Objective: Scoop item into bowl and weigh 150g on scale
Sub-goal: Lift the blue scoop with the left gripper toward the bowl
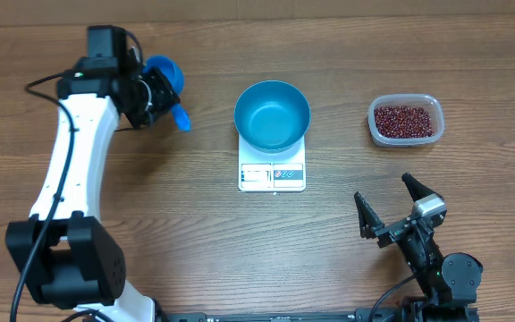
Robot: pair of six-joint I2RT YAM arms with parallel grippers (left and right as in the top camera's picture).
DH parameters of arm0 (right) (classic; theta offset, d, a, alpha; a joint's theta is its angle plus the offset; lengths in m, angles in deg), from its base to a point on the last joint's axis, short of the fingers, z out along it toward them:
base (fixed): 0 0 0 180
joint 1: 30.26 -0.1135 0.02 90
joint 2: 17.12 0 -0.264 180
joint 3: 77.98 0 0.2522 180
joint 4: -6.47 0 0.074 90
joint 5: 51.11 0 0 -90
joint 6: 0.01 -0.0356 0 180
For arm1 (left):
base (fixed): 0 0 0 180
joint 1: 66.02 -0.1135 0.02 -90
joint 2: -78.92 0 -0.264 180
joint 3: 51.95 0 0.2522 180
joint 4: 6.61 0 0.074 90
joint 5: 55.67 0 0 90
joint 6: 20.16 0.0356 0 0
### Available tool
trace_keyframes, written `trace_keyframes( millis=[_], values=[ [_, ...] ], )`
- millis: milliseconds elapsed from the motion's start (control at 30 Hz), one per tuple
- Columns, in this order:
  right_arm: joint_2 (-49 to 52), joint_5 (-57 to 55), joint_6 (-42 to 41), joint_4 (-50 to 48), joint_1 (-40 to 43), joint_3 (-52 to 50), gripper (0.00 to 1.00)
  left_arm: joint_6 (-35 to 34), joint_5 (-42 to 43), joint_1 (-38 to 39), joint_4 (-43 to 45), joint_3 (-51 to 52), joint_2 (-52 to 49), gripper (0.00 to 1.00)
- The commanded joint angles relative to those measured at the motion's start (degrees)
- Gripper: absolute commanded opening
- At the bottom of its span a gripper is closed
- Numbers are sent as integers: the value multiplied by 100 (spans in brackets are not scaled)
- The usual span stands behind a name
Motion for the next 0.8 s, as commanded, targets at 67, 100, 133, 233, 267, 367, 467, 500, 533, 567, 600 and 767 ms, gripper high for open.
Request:
trace_keyframes(
  millis=[67, 100, 133, 233, 267, 367, 467, 500, 533, 567, 600, 767],
  values=[
    [-44, -4, -2, -7, -26, -59, 100, -393, 1814, -155, -11, -116, 164, 22],
    [-44, -4, -2, -7, -26, -59, 100, -393, 2013, -155, -9, -116, 164, 22],
    [-44, -4, -2, -7, -26, -59, 100, -442, 2273, -153, 0, -116, 164, 22],
    [-44, -4, 0, -4, -26, -59, 100, -581, 2627, -94, -11, -116, 164, 22],
    [-44, -4, 0, -7, -26, -59, 100, -586, 2758, -87, 0, -116, 164, 22],
    [-44, -4, 0, -7, -26, -59, 100, -693, 3101, -68, -13, -116, 164, 23],
    [-44, -48, 4, -4, -26, -59, 100, -688, 3427, -63, -15, -116, 164, 23],
    [-44, -48, 2, -4, -26, -59, 100, -691, 3515, -61, -17, -116, 164, 23],
    [-44, -48, 2, -4, -26, -59, 100, -686, 3613, -57, -20, -116, 164, 23],
    [-44, -48, 2, -7, -26, -59, 100, -684, 3724, -52, -39, -116, 164, 23],
    [-44, -48, 2, -4, -26, -59, 100, -684, 3794, -50, -57, -116, 164, 22],
    [-44, -22, -2, -26, -28, -59, 100, -664, 3812, -28, -50, -116, 164, 22]
  ],
)
